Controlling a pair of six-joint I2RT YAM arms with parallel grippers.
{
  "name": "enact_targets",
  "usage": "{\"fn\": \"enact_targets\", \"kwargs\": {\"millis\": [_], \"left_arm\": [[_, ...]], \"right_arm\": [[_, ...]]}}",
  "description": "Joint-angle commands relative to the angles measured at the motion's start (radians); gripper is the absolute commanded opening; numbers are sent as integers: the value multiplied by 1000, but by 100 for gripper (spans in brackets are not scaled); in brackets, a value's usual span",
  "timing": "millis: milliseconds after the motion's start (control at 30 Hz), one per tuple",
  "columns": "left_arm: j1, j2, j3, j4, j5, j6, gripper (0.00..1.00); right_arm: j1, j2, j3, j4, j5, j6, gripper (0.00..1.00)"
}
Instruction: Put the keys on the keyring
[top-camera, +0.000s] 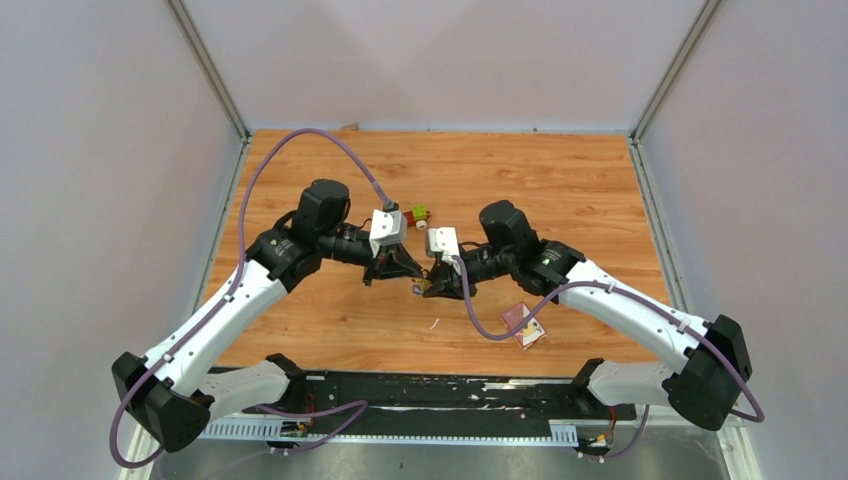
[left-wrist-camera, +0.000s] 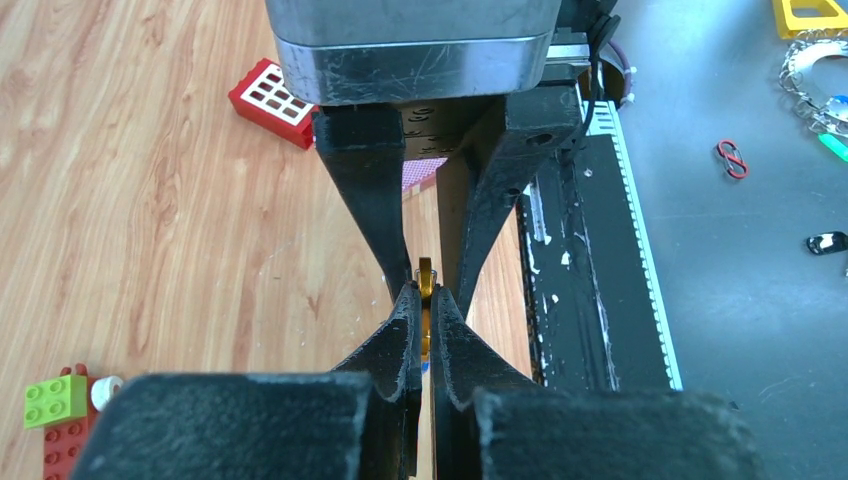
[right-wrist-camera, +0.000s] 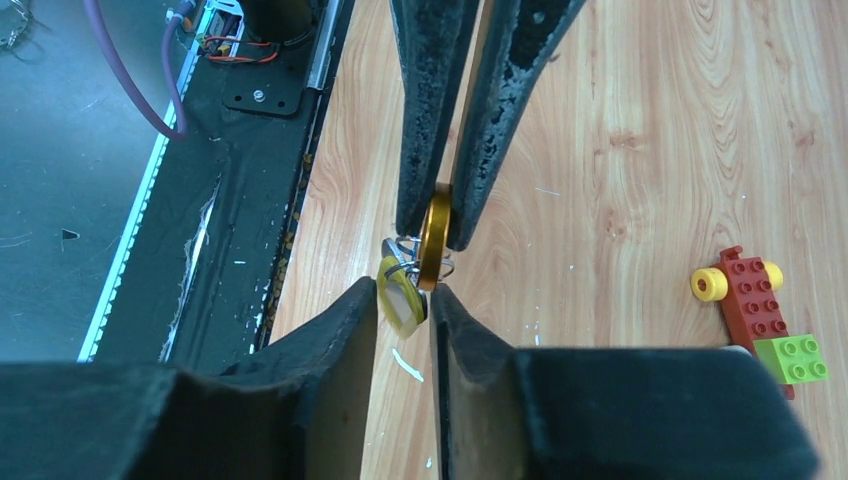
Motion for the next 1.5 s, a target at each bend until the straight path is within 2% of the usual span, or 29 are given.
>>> {"fn": "enact_targets", "kwargs": {"millis": [0, 133, 300, 467, 700, 1167, 1467], "left_arm": [[-4, -25, -6, 21, 6, 10, 0], [-4, -25, -12, 22, 2, 12, 0], [-4, -26, -12, 11, -10, 26, 0], [-4, -24, -10, -7, -25, 53, 0], [-4, -20, 8, -66, -73, 130, 0], [-5, -1, -4, -76, -118, 158, 0], [-4, 3, -5, -75, -122, 163, 0]], "right_arm": [[-13, -19, 40, 12, -30, -3, 24], [-24, -28, 37, 15, -31, 1, 15], [-34, -34, 32, 8, -25, -7, 10], [-54, -48, 30, -1, -27, -18, 0], [-64, -44, 57, -78, -44, -65, 0], [-65, -21, 98, -138, -56, -97, 0], [-64, 7, 118, -181, -51, -121, 10]]}}
